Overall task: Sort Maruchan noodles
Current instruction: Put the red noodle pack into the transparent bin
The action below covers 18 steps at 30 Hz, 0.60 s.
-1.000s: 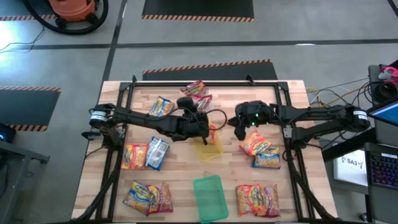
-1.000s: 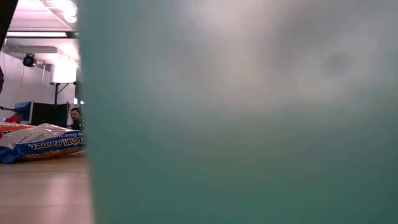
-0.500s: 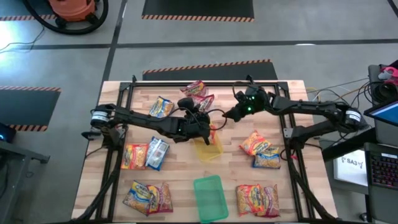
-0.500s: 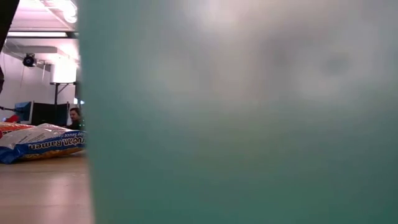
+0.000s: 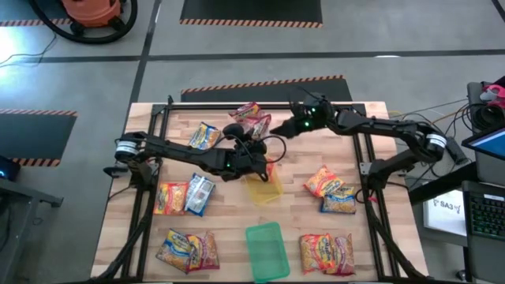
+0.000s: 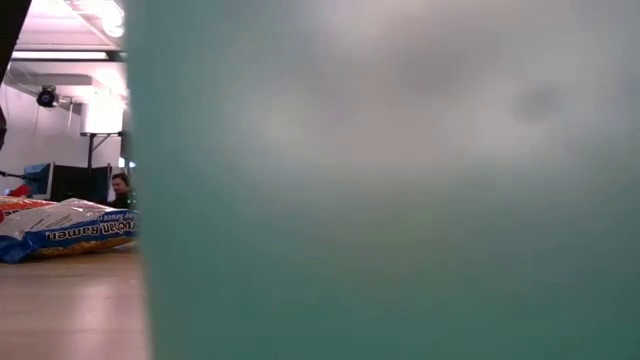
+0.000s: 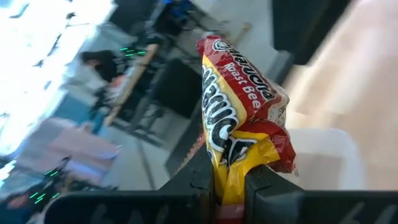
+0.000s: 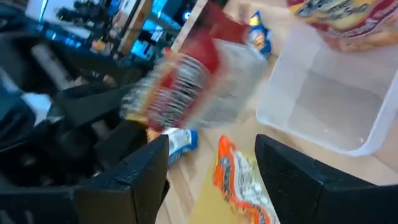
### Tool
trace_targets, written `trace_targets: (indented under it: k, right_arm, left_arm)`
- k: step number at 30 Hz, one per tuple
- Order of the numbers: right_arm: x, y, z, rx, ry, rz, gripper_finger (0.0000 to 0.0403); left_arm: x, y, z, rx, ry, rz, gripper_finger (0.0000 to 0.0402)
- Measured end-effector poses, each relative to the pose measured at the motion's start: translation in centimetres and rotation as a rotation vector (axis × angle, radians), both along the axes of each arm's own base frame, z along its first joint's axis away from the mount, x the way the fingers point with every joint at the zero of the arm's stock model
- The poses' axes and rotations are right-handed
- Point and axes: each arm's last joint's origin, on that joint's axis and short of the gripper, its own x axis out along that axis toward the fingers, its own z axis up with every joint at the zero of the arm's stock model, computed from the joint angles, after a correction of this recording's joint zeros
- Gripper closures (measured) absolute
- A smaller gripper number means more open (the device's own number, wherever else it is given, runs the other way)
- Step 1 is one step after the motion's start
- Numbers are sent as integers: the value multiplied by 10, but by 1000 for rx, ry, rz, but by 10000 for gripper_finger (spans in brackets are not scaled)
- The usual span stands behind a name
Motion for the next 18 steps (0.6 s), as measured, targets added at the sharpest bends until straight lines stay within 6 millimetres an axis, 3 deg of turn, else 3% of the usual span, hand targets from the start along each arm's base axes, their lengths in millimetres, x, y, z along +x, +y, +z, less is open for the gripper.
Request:
trace_targets:
  k: [3, 11, 18]
  right_arm:
    - [6, -8, 1, 24, 3, -32, 176]
    - [20, -19, 13, -2, -22, -36, 177]
    - [24, -22, 11, -4, 35, 2, 175]
  left_arm:
    - [2, 1, -1, 52, -12, 55, 396]
    - [16, 3, -30, 100, 30, 99, 396]
    - [24, 12, -36, 159, 29, 179, 396]
